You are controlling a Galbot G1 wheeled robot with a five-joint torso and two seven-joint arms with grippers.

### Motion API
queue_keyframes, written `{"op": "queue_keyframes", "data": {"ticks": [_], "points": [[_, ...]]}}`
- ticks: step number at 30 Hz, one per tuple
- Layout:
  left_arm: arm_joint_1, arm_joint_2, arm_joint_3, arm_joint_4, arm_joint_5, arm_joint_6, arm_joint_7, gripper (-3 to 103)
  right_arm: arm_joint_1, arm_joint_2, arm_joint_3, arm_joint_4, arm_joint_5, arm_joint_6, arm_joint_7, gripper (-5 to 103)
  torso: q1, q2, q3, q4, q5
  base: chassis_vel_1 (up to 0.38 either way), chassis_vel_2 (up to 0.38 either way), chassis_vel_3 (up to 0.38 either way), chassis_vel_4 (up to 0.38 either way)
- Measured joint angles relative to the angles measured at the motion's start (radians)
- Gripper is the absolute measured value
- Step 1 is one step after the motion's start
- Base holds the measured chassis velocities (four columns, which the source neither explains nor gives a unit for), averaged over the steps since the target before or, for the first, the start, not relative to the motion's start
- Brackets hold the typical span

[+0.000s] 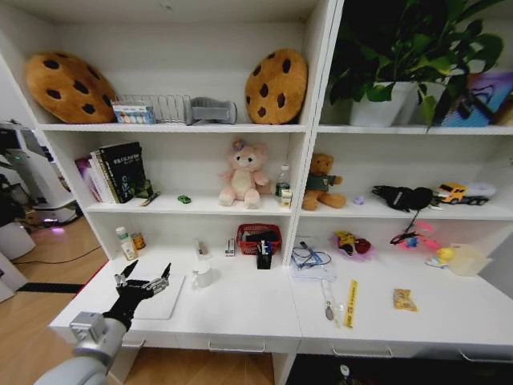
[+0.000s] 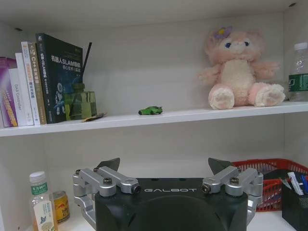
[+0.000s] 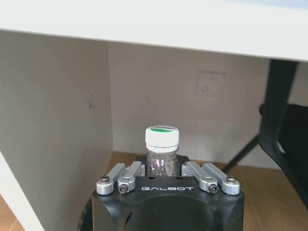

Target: Organize the objects on the table.

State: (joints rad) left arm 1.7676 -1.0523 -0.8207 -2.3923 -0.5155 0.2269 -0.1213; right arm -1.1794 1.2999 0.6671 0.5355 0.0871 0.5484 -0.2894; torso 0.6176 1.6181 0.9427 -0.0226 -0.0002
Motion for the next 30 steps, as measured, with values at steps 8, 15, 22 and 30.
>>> {"op": "queue_keyframes", "data": {"ticks": [8, 15, 22, 30], "points": [[0.000, 0.000, 0.000, 0.000, 0.000, 0.000, 0.000, 100, 0.028, 0.006, 0.002, -0.022, -0.024, -0.009, 0.024, 27, 0.000, 0.000, 0.000, -0.0001, 0.0000, 0.000, 0.000, 0.000, 0.000], [0.000, 0.000, 0.000, 0.000, 0.000, 0.000, 0.000, 100, 0.029, 0.007, 0.004, -0.030, -0.045, -0.014, 0.042, 32, 0.000, 0.000, 0.000, 0.0000, 0.0002, 0.000, 0.000, 0.000, 0.000], [0.000, 0.000, 0.000, 0.000, 0.000, 0.000, 0.000, 100, 0.012, 0.010, 0.004, -0.017, -0.045, 0.002, 0.043, 65, 0.000, 0.000, 0.000, 0.0001, 0.0002, 0.000, 0.000, 0.000, 0.000], [0.000, 0.000, 0.000, 0.000, 0.000, 0.000, 0.000, 100, -0.235, -0.027, 0.001, 0.209, -0.038, 0.058, 0.000, 96, 0.000, 0.000, 0.000, -0.0002, 0.0005, 0.000, 0.000, 0.000, 0.000]]}}
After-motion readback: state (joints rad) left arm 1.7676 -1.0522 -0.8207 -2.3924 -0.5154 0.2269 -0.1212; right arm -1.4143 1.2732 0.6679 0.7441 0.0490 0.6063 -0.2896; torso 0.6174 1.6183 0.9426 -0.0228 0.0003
